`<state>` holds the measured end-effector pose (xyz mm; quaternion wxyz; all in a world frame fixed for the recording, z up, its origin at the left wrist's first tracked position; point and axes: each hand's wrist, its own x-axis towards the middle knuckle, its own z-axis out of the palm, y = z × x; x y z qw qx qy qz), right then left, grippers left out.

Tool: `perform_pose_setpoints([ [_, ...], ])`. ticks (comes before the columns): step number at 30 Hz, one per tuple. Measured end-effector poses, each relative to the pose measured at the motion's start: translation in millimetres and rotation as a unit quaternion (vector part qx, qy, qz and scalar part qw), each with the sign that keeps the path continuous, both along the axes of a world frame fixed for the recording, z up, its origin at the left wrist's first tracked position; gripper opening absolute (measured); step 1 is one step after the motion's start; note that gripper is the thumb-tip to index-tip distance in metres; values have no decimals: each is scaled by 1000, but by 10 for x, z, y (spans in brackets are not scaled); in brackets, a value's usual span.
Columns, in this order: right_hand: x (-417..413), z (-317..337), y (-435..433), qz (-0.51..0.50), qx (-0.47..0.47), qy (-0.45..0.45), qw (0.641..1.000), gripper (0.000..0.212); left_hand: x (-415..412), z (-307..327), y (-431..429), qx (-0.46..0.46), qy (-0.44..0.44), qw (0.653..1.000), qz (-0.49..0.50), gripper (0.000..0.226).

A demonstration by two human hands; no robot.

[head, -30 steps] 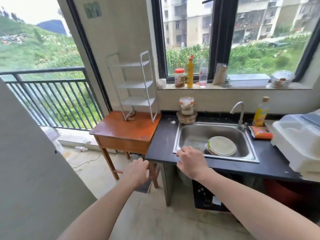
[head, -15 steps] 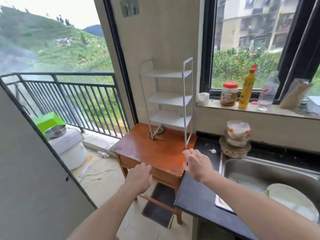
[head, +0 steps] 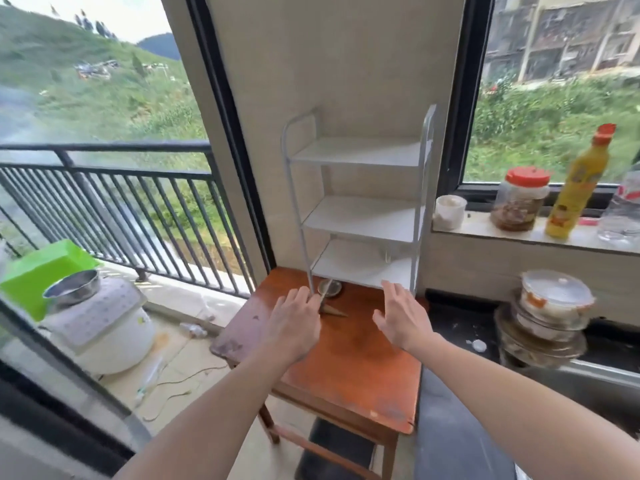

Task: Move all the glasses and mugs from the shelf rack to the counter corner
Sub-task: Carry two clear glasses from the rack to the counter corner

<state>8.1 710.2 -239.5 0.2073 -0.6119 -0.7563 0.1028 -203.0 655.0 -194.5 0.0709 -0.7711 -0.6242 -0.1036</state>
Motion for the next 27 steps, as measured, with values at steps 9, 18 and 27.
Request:
perform_pose_setpoints([
  [9,-514,-287,1228,-235,-66,181,953,73,-360,93,1570,22,21,994,-105,55],
  [18,-619,-619,1807,-281,74,270,918,23,-309,-459,2203,127,23,979,-155,75],
  [27,-687,-850,1645,-252,114,300,913,20,-278,-636,2301,199,22,968,-151,76],
])
